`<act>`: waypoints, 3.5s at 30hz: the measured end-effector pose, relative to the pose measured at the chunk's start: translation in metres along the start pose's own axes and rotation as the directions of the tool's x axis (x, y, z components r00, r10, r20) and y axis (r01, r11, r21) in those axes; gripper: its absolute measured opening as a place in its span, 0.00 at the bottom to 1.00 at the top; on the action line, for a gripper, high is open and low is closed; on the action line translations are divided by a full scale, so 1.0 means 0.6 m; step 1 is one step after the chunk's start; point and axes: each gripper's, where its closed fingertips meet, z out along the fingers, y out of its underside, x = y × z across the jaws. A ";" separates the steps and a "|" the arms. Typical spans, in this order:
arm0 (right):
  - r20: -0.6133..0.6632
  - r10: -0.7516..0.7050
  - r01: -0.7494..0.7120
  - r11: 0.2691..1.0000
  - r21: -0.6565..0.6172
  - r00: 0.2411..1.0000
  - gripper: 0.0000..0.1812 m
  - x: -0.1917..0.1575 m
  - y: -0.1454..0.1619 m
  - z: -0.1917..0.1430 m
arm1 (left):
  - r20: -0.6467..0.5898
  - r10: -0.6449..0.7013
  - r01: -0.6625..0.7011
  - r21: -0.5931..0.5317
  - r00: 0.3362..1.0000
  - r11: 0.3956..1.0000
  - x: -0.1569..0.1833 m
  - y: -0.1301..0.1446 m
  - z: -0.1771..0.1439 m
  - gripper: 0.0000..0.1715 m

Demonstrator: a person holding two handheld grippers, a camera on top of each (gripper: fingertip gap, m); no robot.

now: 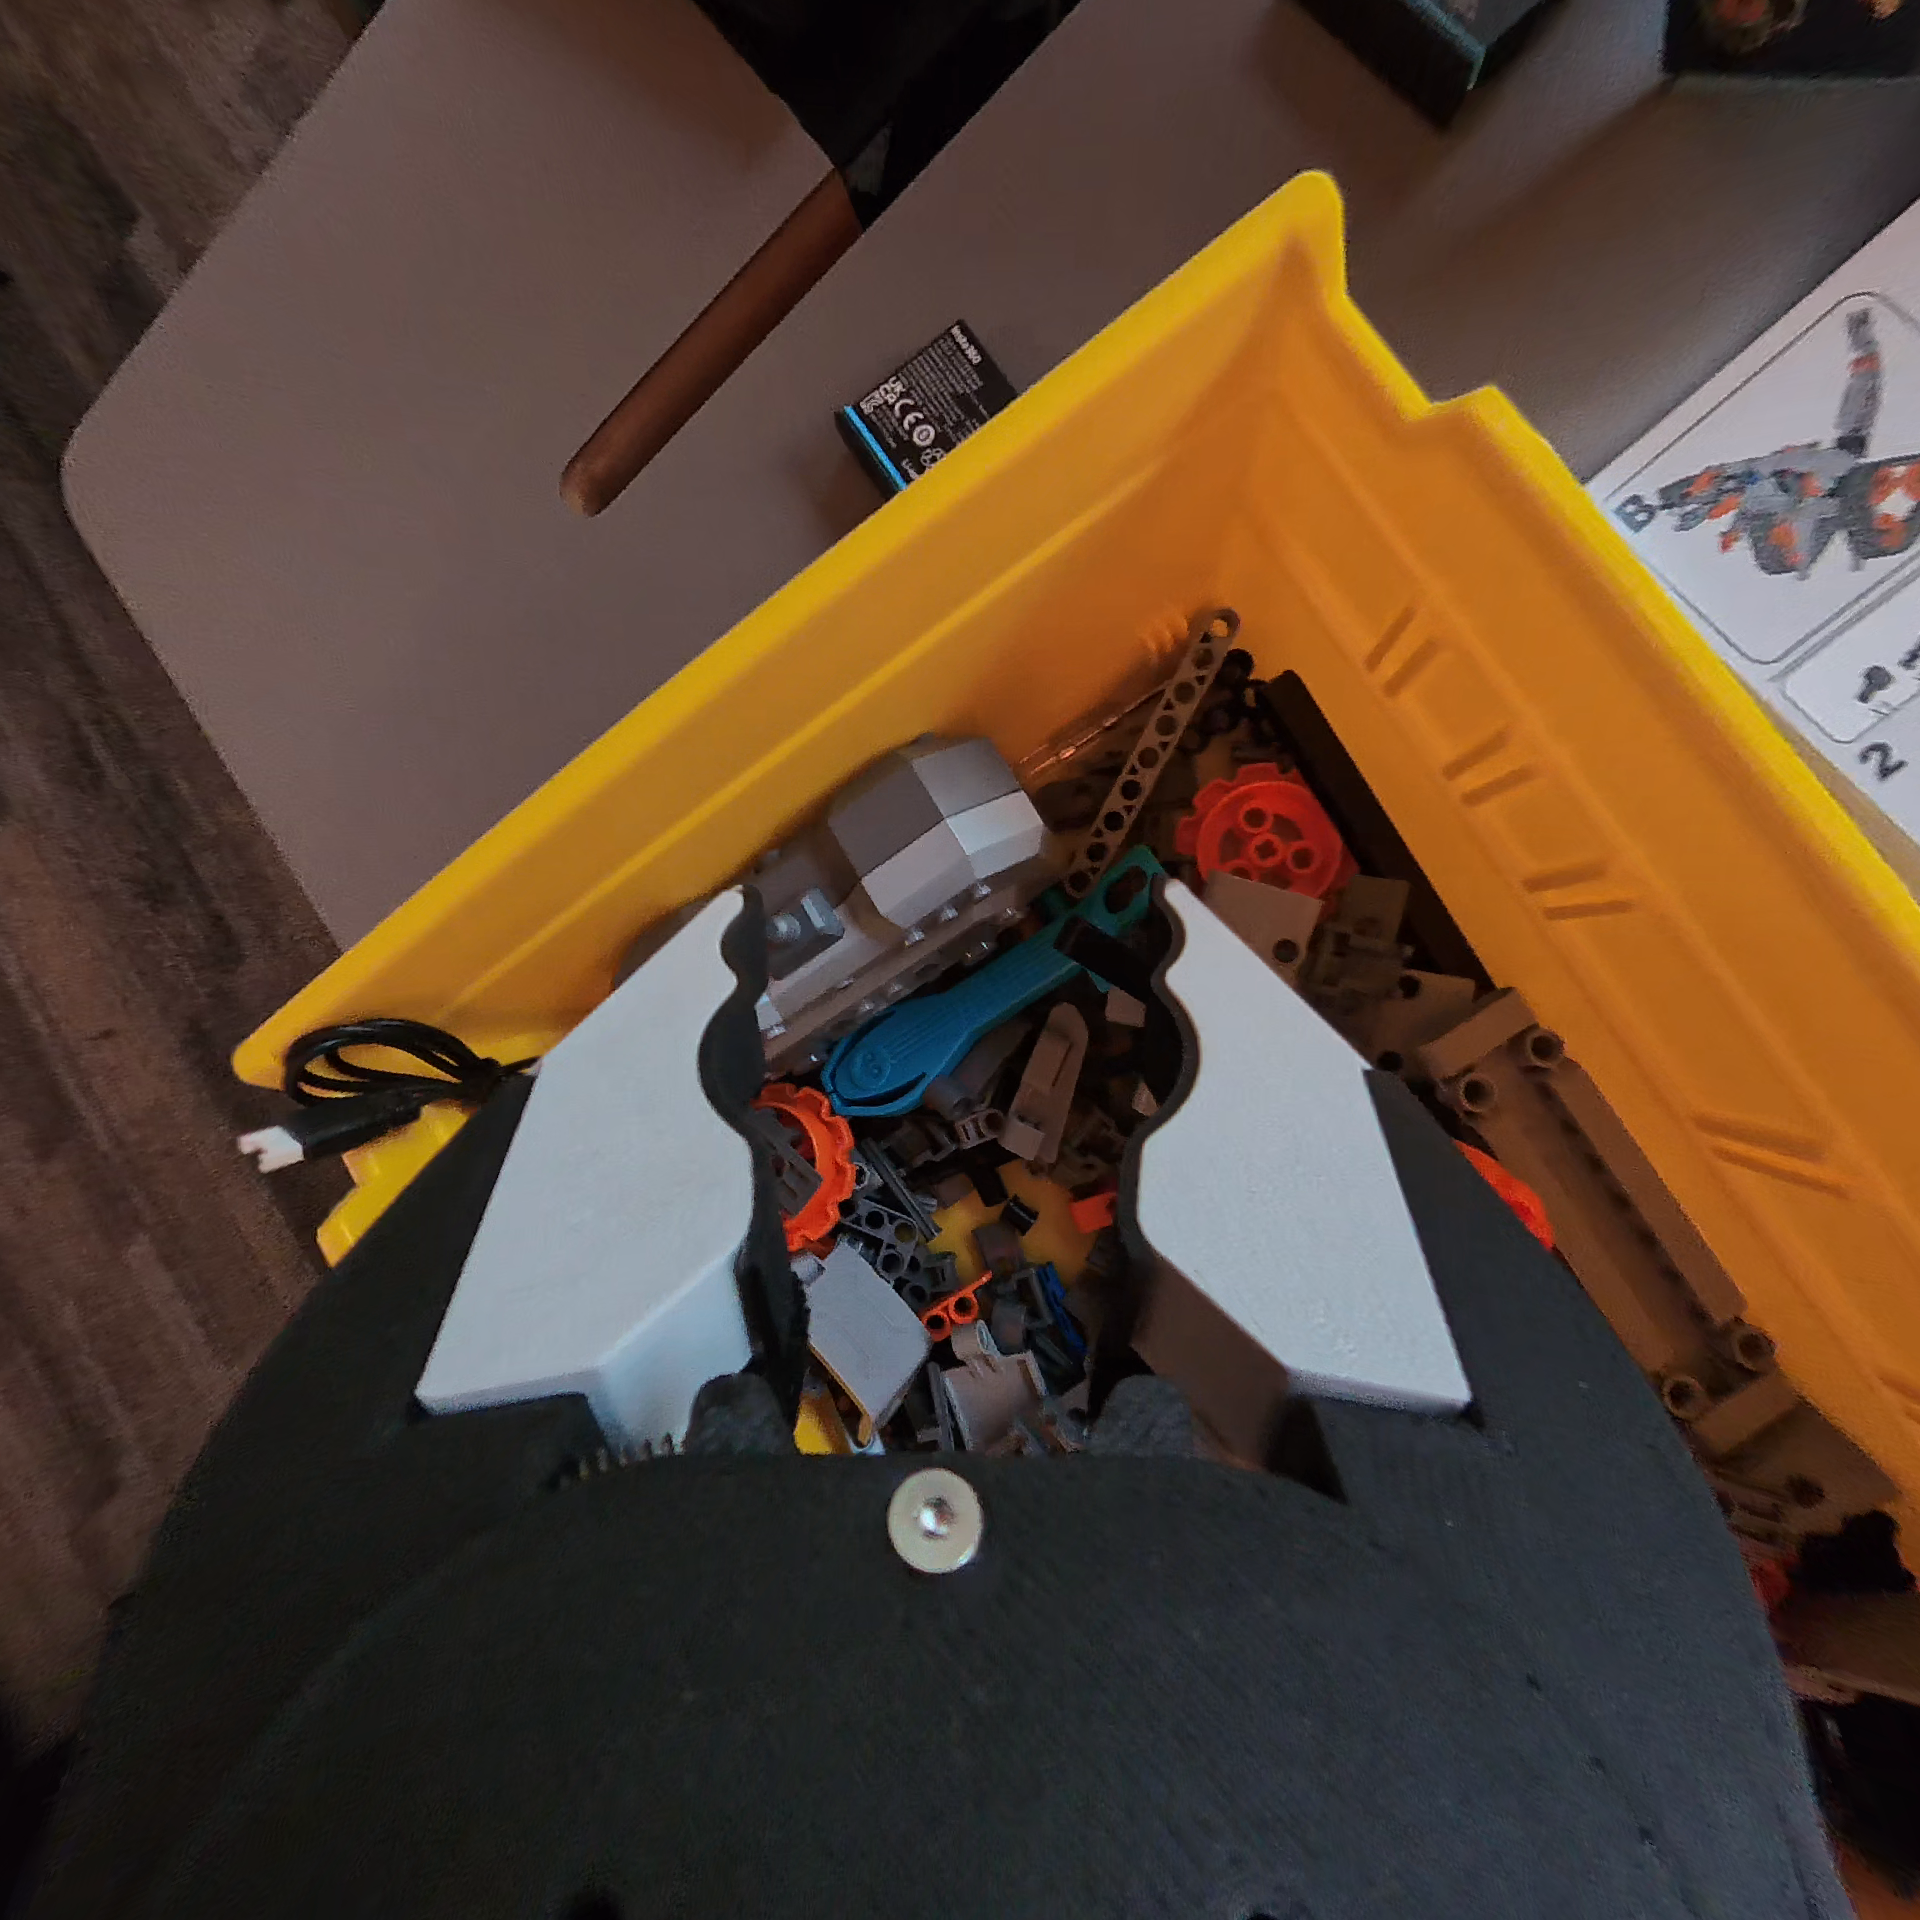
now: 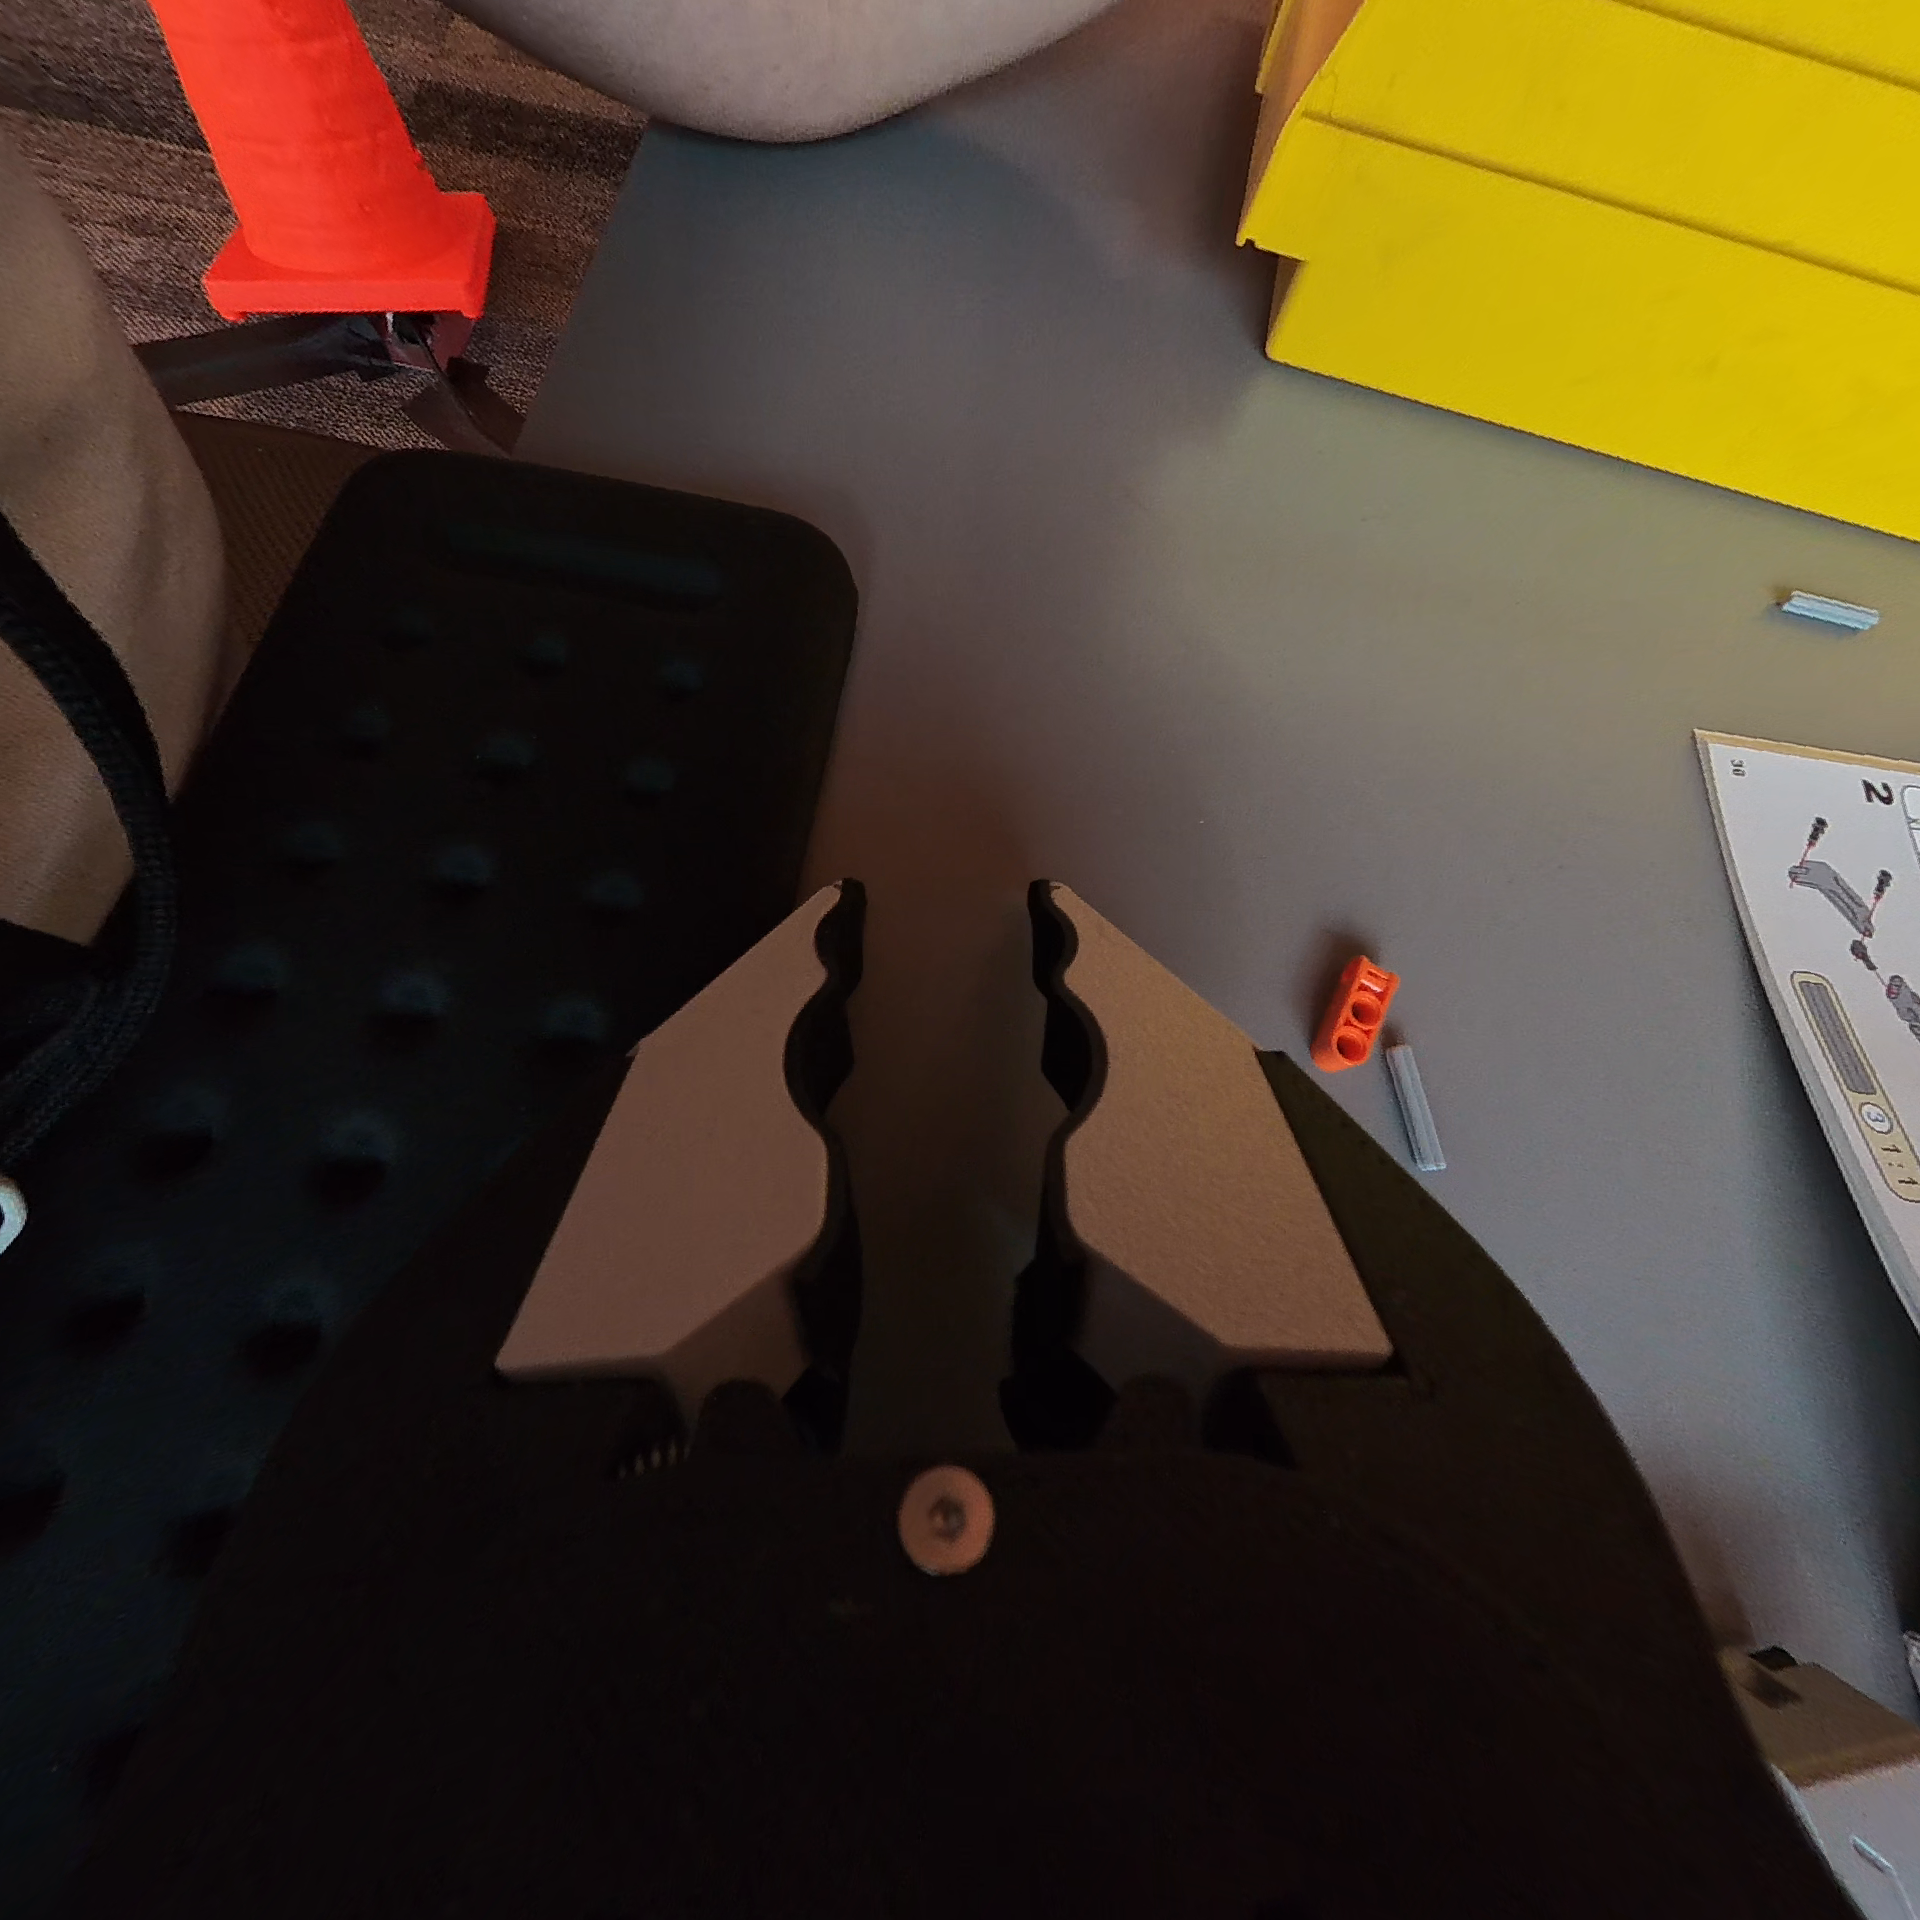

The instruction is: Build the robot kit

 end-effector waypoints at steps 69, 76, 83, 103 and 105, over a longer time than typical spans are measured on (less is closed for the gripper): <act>0.001 0.004 -0.004 1.000 0.001 1.000 0.18 0.001 0.000 0.000 | -0.309 0.124 -0.229 -0.331 0.943 0.915 0.121 0.098 0.006 0.15; 0.002 0.005 -0.005 1.000 0.001 1.000 0.18 0.001 0.001 0.000 | -0.292 0.107 -0.213 -0.362 0.950 0.907 0.102 0.119 -0.003 0.04; 0.002 0.005 -0.005 1.000 0.001 1.000 0.18 0.001 0.001 0.000 | -0.377 -0.084 -0.035 -0.300 0.922 0.953 0.099 0.104 -0.037 0.04; 0.001 0.004 -0.004 1.000 0.000 1.000 0.18 0.001 0.000 0.000 | -0.594 -0.270 0.190 -0.196 0.758 0.962 0.112 0.065 -0.102 0.03; 0.000 0.002 -0.002 1.000 0.000 1.000 0.18 0.001 0.000 0.000 | -0.601 -0.284 0.197 -0.209 0.747 0.958 0.114 0.067 -0.102 0.03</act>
